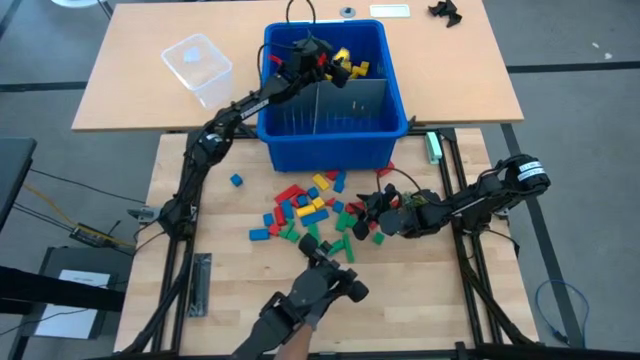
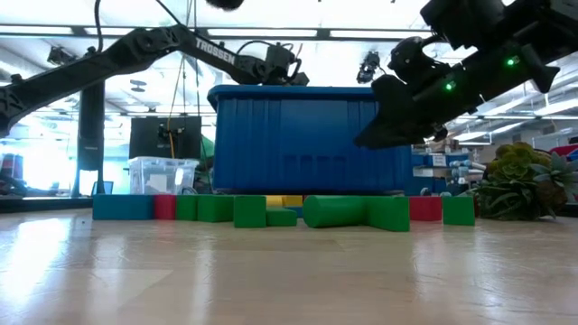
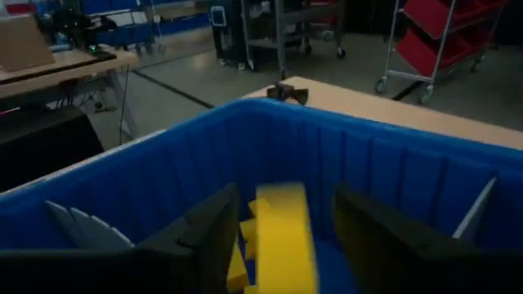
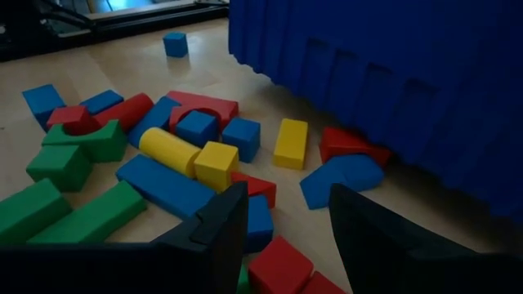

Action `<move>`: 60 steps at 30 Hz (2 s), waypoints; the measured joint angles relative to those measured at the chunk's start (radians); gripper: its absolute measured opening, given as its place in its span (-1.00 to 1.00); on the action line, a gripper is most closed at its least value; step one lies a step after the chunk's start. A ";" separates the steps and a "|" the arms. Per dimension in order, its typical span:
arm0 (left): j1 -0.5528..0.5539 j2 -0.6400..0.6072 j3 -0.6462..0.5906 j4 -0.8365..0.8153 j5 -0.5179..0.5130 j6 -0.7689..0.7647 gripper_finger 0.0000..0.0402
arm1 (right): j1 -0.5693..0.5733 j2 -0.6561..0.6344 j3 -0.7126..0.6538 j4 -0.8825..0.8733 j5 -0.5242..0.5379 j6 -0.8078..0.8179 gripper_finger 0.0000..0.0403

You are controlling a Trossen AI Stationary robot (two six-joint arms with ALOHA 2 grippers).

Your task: Sort Items/Unsort Items

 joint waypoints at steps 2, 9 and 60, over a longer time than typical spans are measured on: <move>0.001 -0.005 0.012 -0.011 0.008 -0.001 0.14 | 0.003 0.000 0.000 -0.002 0.000 0.000 -0.15; -0.035 -0.146 0.030 -0.113 0.015 -0.007 0.24 | 0.004 0.000 0.000 -0.004 -0.002 0.000 -0.15; -0.781 -0.628 -0.835 -0.783 -0.191 -0.130 0.13 | 0.057 0.000 0.000 -0.048 -0.070 0.029 -0.15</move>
